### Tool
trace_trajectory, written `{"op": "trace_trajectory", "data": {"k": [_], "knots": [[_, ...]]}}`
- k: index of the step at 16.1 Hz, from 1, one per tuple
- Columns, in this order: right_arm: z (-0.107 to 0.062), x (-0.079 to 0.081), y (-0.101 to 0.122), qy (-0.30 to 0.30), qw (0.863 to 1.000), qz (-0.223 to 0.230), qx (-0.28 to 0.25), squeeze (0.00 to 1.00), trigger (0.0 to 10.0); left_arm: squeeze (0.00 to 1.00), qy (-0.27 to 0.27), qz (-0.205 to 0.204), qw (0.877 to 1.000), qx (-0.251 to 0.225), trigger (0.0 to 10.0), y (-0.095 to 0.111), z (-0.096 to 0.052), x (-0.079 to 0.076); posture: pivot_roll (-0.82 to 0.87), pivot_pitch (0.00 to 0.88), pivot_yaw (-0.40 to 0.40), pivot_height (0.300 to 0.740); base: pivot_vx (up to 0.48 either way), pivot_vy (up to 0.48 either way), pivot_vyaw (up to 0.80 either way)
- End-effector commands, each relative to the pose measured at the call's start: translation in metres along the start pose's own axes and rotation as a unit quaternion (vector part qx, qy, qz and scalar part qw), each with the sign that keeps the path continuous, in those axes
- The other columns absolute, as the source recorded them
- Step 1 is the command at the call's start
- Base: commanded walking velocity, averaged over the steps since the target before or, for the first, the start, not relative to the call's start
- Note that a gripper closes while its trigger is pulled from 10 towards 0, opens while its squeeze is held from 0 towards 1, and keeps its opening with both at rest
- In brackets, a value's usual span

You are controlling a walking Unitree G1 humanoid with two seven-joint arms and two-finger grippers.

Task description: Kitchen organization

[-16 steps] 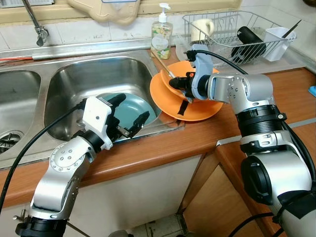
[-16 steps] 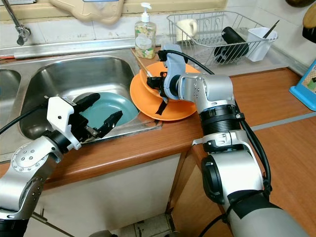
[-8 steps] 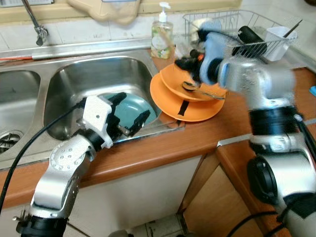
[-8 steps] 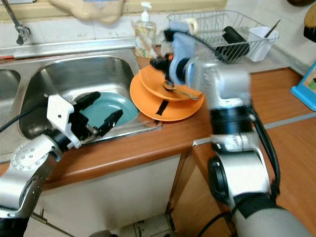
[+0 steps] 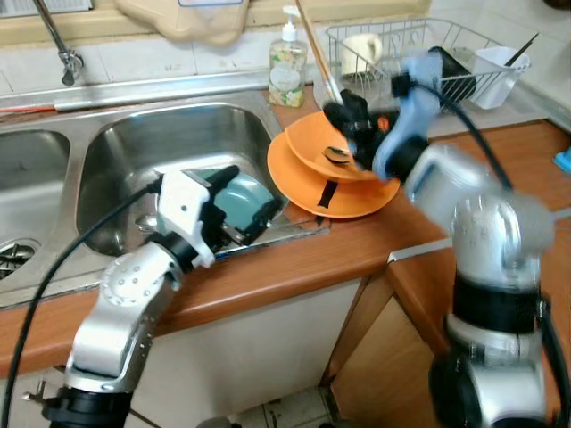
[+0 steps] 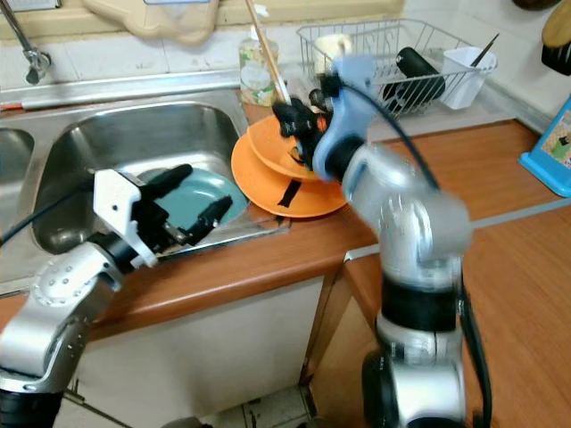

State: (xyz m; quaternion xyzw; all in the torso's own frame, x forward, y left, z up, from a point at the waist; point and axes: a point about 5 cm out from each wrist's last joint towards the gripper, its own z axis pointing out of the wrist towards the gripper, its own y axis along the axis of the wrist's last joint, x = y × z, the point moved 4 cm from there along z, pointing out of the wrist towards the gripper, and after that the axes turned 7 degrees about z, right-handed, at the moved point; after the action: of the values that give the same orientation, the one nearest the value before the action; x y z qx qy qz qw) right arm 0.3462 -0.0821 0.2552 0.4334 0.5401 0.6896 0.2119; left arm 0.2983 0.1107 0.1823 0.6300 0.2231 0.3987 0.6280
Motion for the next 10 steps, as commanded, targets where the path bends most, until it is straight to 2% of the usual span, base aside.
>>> {"op": "trace_trajectory", "data": {"k": [1, 3, 5, 7, 9, 10], "knots": [[-0.011, 0.014, 0.001, 0.031, 0.999, -0.002, -0.027, 0.0, 0.0, 0.0, -0.007, -0.004, 1.0, -0.007, 10.0, 0.005, 0.003, -0.007, -0.1, 0.0, 0.026, 0.74, 0.0, 0.0, 0.0], [-0.019, 0.019, -0.011, 0.046, 0.998, -0.027, -0.017, 0.0, 0.0, 0.0, -0.005, -0.013, 1.0, -0.012, 10.0, 0.006, 0.004, -0.007, -0.1, 0.0, 0.023, 0.74, 0.0, 0.0, 0.0], [-0.025, 0.019, -0.025, 0.046, 0.998, -0.03, 0.001, 0.0, 0.0, 0.0, 0.008, -0.031, 0.999, -0.021, 10.0, 0.01, 0.004, -0.003, -0.1, 0.0, 0.022, 0.74, 0.0, 0.0, 0.0], [-0.03, 0.026, -0.036, 0.068, 0.996, -0.054, 0.004, 0.0, 0.0, 0.0, 0.014, -0.057, 0.998, -0.032, 10.0, 0.015, 0.003, 0.0, -0.1, 0.0, 0.026, 0.74, 0.0, 0.0, 0.0], [-0.034, 0.029, -0.054, 0.087, 0.992, -0.087, 0.028, 0.0, 0.0, 0.0, -0.012, -0.119, 0.992, -0.049, 10.0, 0.022, 0.001, -0.001, -0.1, 0.0, 0.026, 0.74, 0.0, 0.0, 0.0], [-0.034, 0.029, -0.055, 0.088, 0.991, -0.091, 0.03, 0.0, 0.0, 0.0, -0.017, -0.127, 0.99, -0.052, 10.0, 0.023, 0.0, -0.001, -0.1, 0.0, 0.026, 0.74, 0.0, 0.0, 0.0]]}}
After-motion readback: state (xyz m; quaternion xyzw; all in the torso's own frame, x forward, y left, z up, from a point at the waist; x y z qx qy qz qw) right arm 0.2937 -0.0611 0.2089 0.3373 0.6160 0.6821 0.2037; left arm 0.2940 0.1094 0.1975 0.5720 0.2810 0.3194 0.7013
